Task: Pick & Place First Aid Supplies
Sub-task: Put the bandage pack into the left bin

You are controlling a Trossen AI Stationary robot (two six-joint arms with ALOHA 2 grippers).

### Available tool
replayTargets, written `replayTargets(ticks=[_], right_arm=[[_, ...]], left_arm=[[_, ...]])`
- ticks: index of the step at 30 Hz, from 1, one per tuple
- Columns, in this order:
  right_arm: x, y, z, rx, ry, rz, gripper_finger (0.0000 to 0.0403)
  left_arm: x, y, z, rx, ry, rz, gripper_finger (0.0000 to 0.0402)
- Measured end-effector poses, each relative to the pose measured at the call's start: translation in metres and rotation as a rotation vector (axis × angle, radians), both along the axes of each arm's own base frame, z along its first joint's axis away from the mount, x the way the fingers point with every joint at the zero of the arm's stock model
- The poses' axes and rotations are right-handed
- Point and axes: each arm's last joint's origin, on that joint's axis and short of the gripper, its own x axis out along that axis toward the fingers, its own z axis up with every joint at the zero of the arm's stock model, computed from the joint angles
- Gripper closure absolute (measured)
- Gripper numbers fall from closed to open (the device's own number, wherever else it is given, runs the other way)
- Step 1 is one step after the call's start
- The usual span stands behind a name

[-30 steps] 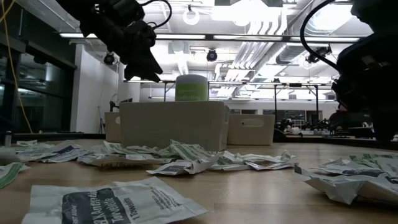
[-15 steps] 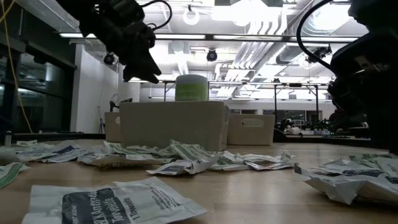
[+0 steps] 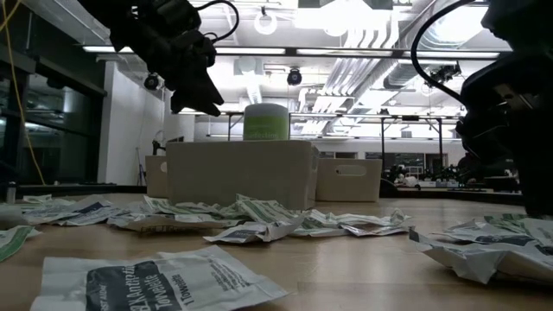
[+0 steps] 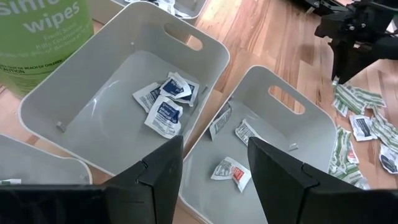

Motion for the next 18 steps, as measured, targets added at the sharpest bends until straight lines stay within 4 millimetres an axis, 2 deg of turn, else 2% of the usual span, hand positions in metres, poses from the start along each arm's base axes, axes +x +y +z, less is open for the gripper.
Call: replayTargets(ticks=[18], right_arm=[[-0.0019,0.0008,-0.0009,0.019,0.024,0.045,0.0386]], left_arm=[[0.0,0.0,0.0,0.0,0.0,0.0,0.0222]])
